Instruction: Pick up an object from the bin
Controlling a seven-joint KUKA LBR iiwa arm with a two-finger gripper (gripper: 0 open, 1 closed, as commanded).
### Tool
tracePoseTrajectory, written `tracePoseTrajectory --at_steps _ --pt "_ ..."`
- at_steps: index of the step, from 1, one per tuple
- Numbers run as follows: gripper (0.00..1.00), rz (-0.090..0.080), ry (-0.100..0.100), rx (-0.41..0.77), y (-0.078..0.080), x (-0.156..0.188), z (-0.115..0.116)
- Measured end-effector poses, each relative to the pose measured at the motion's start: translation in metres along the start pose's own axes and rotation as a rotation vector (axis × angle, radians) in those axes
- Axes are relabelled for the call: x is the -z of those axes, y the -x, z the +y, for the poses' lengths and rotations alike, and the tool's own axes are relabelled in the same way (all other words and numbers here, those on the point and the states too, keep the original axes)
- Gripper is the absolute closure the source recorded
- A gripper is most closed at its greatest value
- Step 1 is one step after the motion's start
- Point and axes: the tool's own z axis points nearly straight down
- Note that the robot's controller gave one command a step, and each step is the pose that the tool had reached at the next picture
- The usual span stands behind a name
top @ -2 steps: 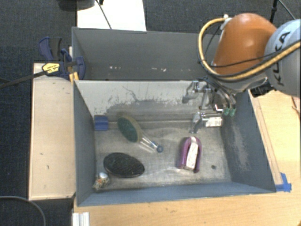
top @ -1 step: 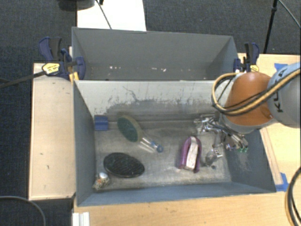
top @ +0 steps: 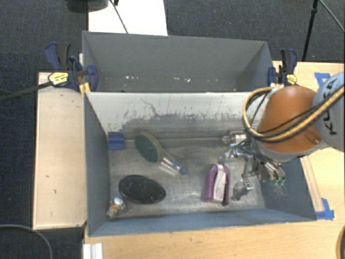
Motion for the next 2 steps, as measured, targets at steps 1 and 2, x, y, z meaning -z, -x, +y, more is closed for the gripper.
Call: tracePoseTrajectory --at_steps 1,2 --pt "0.0 -0.031 -0.008 -0.11 -0.004 -0.036 0.01" --pt "0.0 -0.005 -0.001 -0.23 0.005 0.018 0.035"
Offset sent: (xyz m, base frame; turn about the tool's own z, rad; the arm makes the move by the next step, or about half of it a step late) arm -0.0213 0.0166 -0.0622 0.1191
